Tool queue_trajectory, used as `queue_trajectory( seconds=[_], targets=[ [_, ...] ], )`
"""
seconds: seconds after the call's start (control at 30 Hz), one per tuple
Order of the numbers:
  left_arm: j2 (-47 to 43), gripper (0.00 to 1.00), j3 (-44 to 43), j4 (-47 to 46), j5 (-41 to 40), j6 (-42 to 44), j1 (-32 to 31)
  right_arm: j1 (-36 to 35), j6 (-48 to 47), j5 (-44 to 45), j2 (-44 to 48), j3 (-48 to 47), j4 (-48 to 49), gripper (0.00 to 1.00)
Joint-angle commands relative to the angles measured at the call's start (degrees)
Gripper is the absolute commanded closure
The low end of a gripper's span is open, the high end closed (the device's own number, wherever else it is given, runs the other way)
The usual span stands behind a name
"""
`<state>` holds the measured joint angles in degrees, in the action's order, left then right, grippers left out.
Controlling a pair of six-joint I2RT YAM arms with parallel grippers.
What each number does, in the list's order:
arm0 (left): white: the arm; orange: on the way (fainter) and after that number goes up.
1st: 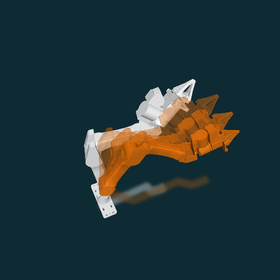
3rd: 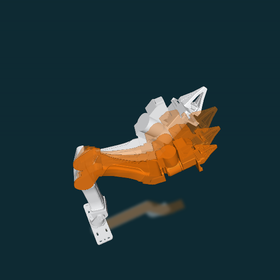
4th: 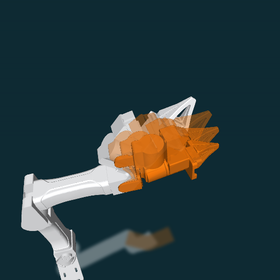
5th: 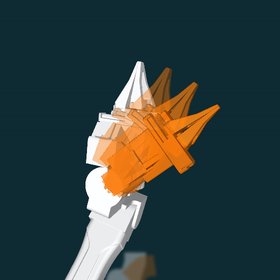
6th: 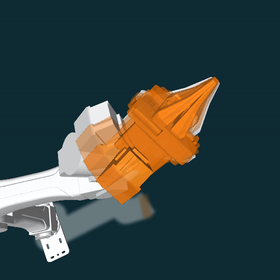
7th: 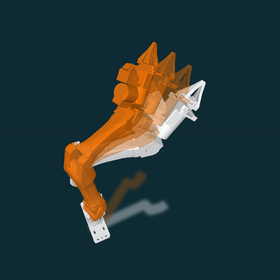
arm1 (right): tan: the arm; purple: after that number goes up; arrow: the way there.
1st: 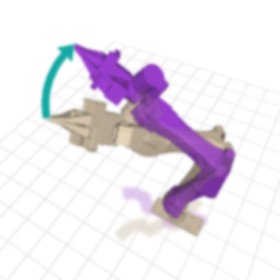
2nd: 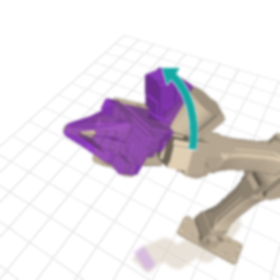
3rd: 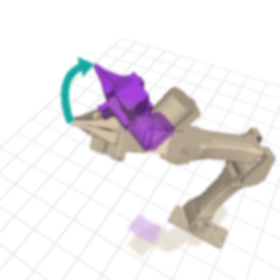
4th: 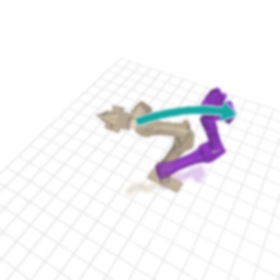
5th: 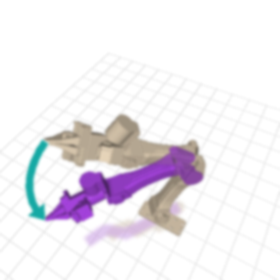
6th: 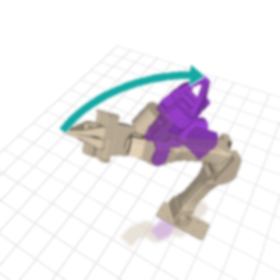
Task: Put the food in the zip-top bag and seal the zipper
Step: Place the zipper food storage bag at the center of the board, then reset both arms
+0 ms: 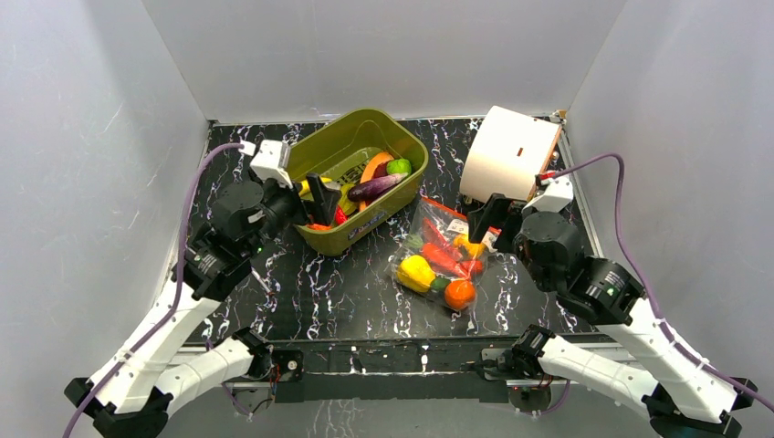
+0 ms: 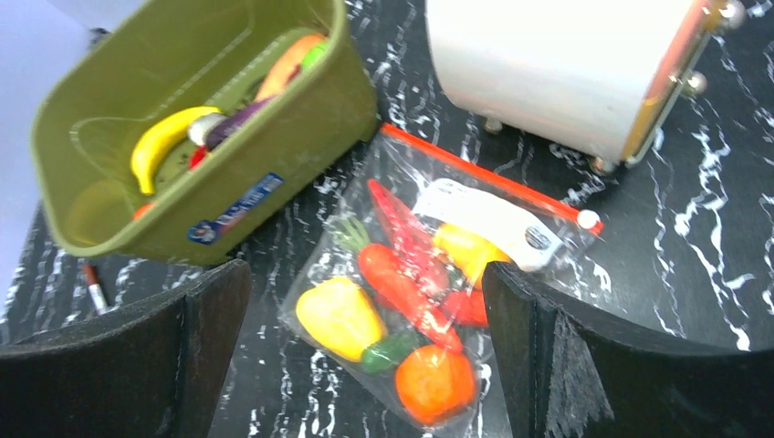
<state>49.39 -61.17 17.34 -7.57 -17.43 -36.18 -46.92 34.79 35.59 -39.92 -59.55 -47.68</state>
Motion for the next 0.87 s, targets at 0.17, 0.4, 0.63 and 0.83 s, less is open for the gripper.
queue_trajectory(
  seconds=[0.17, 0.4, 0.63, 0.83],
  targets=[
    [-7.62, 0.02, -3.93, 2.32, -3.20, 2.43, -0.20, -0.11, -5.80, -14.33, -1.01, -9.79, 9.08, 0.02],
    [-8.07, 0.02, -4.52, 3.42, -3.23, 0.72, -0.20, -0.11, -3.64, -17.53, -0.68, -10.54, 11.19, 0.02],
    [-8.51, 0.02, -1.11, 3.67, -2.53, -1.46, -0.20, -0.09, -2.01, -17.77, 0.09, -8.77, 11.38, 0.02],
    [-8.53, 0.02, -0.62, 3.03, -1.08, -1.93, -0.20, -0.11, -2.24, -17.92, 0.03, -9.08, 10.89, 0.02]
  ],
)
